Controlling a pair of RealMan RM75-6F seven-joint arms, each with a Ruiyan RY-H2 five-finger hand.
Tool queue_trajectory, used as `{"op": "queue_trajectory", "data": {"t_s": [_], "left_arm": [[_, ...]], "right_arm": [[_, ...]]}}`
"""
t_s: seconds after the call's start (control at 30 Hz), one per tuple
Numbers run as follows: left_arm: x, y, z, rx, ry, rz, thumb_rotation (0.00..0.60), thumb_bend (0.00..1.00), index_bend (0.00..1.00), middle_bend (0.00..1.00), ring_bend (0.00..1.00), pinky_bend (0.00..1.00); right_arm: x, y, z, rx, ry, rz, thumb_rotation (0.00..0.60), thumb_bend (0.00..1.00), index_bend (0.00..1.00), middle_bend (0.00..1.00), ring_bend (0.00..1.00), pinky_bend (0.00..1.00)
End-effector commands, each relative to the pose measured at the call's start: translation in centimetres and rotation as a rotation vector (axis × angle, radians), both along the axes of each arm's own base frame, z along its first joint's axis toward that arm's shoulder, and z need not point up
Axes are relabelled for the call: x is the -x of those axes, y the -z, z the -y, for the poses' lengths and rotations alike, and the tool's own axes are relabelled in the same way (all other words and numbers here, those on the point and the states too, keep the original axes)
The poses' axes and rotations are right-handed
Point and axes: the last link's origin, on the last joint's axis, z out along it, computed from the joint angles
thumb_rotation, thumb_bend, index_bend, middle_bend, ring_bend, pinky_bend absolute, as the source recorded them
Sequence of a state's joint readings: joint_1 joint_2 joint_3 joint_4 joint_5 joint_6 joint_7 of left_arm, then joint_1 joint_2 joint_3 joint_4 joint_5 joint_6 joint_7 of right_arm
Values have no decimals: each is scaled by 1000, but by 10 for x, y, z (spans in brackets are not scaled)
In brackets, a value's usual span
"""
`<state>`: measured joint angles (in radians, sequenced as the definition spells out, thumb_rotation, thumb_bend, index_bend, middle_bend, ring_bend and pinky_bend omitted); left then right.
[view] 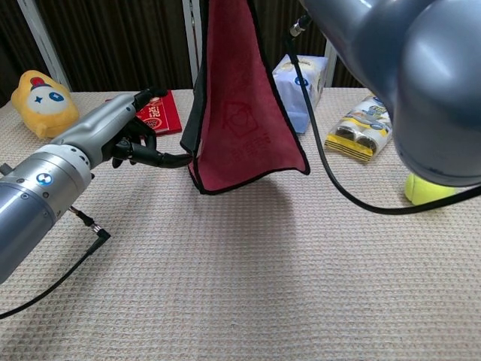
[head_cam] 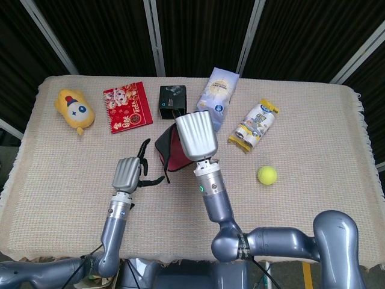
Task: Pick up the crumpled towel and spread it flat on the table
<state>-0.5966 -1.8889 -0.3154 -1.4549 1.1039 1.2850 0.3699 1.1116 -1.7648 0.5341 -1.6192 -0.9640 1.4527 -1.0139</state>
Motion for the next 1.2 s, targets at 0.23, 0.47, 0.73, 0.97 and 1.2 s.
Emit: {"op": "queue_trajectory", "data": {"t_s": [0.23,0.47,0.73,0.97,1.2], "left_arm": [[-3,11,-12,-38,-7,-5,600,46,5,729,704,778],[4,16,-23,-60,-26,-25,600,63,16,734,708,778],[14,12,-37,-91,-49,-41,600,97,30,736,711,779],[7,17,-39,-51,-42,-4,600,84,32,736,711,778],[-3,23,-31,-10,-26,15,600,26,15,732,711,779]], "right_arm": [[-1,-2,-4,2,-9,-5,600,587,716,1000,1000,947],[1,-5,-4,6,-4,-4,600,590,716,1000,1000,947],[5,-7,-4,3,2,-1,600,596,716,1000,1000,947],[8,-5,-4,-2,6,3,600,602,716,1000,1000,947],[10,-8,-3,12,17,5,600,602,716,1000,1000,947]]}}
